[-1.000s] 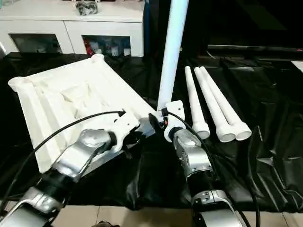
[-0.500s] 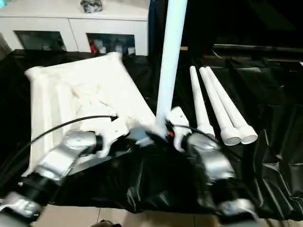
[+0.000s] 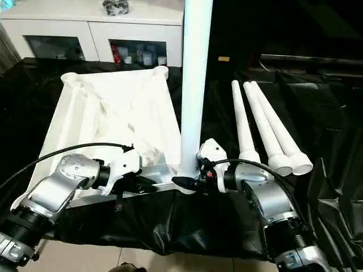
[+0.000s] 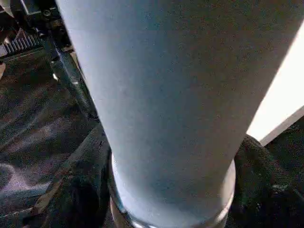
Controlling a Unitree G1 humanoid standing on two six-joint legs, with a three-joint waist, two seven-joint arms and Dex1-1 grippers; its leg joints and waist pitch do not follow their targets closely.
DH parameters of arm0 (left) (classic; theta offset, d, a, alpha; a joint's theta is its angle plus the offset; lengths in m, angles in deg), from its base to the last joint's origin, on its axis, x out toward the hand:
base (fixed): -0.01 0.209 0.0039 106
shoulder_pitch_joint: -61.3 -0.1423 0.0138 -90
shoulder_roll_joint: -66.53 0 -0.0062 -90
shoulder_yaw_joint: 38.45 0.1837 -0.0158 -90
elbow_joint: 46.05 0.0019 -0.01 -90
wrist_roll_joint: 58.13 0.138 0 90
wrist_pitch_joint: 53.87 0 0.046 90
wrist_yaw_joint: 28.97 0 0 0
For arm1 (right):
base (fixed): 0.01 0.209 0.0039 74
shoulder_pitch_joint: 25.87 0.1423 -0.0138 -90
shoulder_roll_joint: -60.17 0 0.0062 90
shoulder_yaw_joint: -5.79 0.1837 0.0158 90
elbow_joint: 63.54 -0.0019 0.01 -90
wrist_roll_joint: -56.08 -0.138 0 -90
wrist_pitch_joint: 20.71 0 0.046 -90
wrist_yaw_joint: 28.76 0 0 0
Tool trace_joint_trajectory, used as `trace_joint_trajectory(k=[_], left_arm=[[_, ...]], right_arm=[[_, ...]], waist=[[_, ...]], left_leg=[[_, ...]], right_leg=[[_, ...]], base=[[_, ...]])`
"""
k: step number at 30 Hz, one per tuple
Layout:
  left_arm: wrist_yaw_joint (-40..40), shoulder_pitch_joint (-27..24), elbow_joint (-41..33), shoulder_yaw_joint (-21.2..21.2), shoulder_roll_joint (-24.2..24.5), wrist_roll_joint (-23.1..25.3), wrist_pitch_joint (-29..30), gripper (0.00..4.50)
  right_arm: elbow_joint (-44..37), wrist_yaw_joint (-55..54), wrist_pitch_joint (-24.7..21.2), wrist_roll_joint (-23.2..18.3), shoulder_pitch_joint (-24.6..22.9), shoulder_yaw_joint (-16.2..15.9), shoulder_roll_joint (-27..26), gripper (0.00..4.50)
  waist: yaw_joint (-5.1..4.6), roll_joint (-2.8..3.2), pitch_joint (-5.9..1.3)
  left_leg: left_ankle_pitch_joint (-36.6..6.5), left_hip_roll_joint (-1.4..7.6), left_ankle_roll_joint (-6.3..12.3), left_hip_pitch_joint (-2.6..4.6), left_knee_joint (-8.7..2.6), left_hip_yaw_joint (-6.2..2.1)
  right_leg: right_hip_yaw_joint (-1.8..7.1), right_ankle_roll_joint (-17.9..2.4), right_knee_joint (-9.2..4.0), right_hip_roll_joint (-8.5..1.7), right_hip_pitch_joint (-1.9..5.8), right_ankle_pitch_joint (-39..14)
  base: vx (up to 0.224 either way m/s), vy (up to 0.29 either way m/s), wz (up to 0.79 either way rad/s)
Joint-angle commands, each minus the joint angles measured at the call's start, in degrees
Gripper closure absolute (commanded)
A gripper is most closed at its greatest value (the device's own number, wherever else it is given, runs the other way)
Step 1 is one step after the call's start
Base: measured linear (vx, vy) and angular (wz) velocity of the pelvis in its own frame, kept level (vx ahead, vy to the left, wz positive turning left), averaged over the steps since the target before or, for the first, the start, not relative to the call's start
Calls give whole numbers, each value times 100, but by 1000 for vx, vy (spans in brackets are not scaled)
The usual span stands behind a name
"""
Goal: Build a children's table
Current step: Rotate leg to tighten
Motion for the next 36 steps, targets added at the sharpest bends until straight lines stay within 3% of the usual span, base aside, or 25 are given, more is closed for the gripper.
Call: trace_joint_trajectory(k=[1, 4, 5, 7, 9, 12, 13, 14, 18, 19, 20, 22, 24, 27, 28, 29, 32, 36], left_arm=[[-253, -53, -167, 316, -153, -101, -36, 450], [30, -40, -110, 213, -286, -59, 55, 450], [447, 10, -13, 78, -494, -12, 183, 450], [623, 35, 32, 25, -583, 11, 224, 450], [1059, 113, 149, -78, -791, 89, 446, 450], [2362, 349, 514, -337, -1423, 373, 926, 450], [2521, 376, 552, -372, -1502, 398, 973, 450], [2928, 449, 664, -455, -1704, 467, 1053, 450], [3144, 524, 791, -412, -1909, 596, 884, 450], [3128, 531, 796, -397, -1935, 604, 853, 450], [3070, 531, 787, -362, -1929, 611, 787, 450], [2893, 499, 724, -269, -1867, 629, 609, 450], [2834, 479, 692, -250, -1848, 620, 610, 450], [2397, 358, 513, -166, -1665, 483, 456, 450], [2322, 335, 485, -158, -1626, 474, 436, 450], [2028, 264, 404, -156, -1509, 367, 430, 450], [1709, 209, 336, -126, -1348, 292, 350, 450], [1243, 154, 272, -89, -1095, 182, 252, 450]], right_arm=[[-179, 103, -128, -21, -47, -260, -94, 173], [4, -282, -20, 89, -37, -192, -284, 173], [421, -1009, 198, 328, 83, -63, -574, 173], [596, -1310, 266, 413, 138, -2, -696, 174], [903, -1853, 316, 496, 257, 124, -927, 175], [1803, -3461, 356, 589, 654, 542, -1638, 175], [1914, -3650, 381, 581, 709, 598, -1727, 175], [2202, -4121, 450, 554, 858, 737, -1963, 175], [2606, -4665, 690, 655, 1112, 819, -2291, 175], [2657, -4660, 761, 669, 1153, 819, -2331, 175], [2657, -4583, 809, 654, 1168, 815, -2350, 140], [2666, -4370, 895, 562, 1191, 896, -2366, 140], [2690, -4324, 936, 547, 1210, 917, -2357, 101], [2548, -3916, 1054, 599, 1167, 778, -2142, 71], [2515, -3815, 1084, 607, 1151, 737, -2092, 71], [2328, -3413, 1084, 606, 1061, 612, -1914, 71], [2111, -2929, 1096, 658, 947, 442, -1668, 71], [1682, -2087, 1075, 691, 715, 170, -1225, 71]], waist=[[-29, -91, -349], [-28, -95, -353], [-48, -99, -332], [-89, -101, -308], [-151, -110, -294], [-291, -108, -279], [-310, -123, -282], [-328, -87, -288], [-349, -96, -297], [-336, -91, -311], [-334, -91, -309], [-325, -85, -318], [-320, -84, -319], [-308, -75, -326], [-304, -80, -325], [-293, -34, -333], [-274, -64, -351], [-245, -51, -377]], left_leg=[[-1352, 558, 139, 174, -455, -255], [-1306, 554, 153, 167, -451, -256], [-1403, 549, 88, 173, -457, -255], [-1670, 531, -45, 182, -467, -284], [-1884, 534, -181, 212, -482, -299], [-2264, 505, -333, 216, -482, -356], [-2282, 493, -316, 212, -482, -357], [-2302, 502, -314, 228, -479, -359], [-2292, 489, -225, 200, -480, -344], [-2251, 492, -208, 201, -478, -339], [-2228, 497, -178, 195, -484, -336], [-2162, 502, -146, 184, -491, -325], [-2093, 504, -105, 174, -494, -317], [-2000, 510, -52, 156, -489, -312], [-1949, 511, -35, 151, -492, -309], [-1829, 514, 6, 158, -479, -294], [-1596, 509, 130, 132, -463, -272], [-1249, 530, 296, 116, -447, -264]], right_leg=[[357, -1178, -422, -620, 142, -1615], [354, -1180, -417, -623, 146, -1617], [357, -1167, -438, -630, 120, -1803], [345, -1084, -493, -650, 118, -2284], [348, -1034, -505, -637, 80, -2532], [320, -913, -558, -652, 67, -2957], [312, -870, -579, -651, 78, -3019], [320, -860, -595, -657, 51, -2972], [323, -842, -608, -649, 50, -2801], [326, -840, -602, -656, 60, -2732], [332, -855, -591, -644, 63, -2628], [338, -893, -572, -639, 74, -2445], [342, -949, -553, -635, 83, -2304], [346, -1015, -537, -646, 110, -2185], [344, -1029, -532, -641, 117, -2137], [353, -1096, -514, -643, 117, -1969], [349, -1173, -481, -629, 154, -1622], [340, -1293, -403, -608, 185, -1077]], base=[[0, 0, 0], [0, 0, 0], [0, 0, 0], [0, 0, 0], [0, 0, 0], [0, 0, 0], [0, 0, 0], [0, 0, 0], [0, 0, 0], [0, 0, 0], [0, 0, 0], [0, 0, 0], [0, 0, 0], [0, 0, 0], [0, 0, 0], [0, 0, 0], [0, 0, 0], [0, 0, 0]])
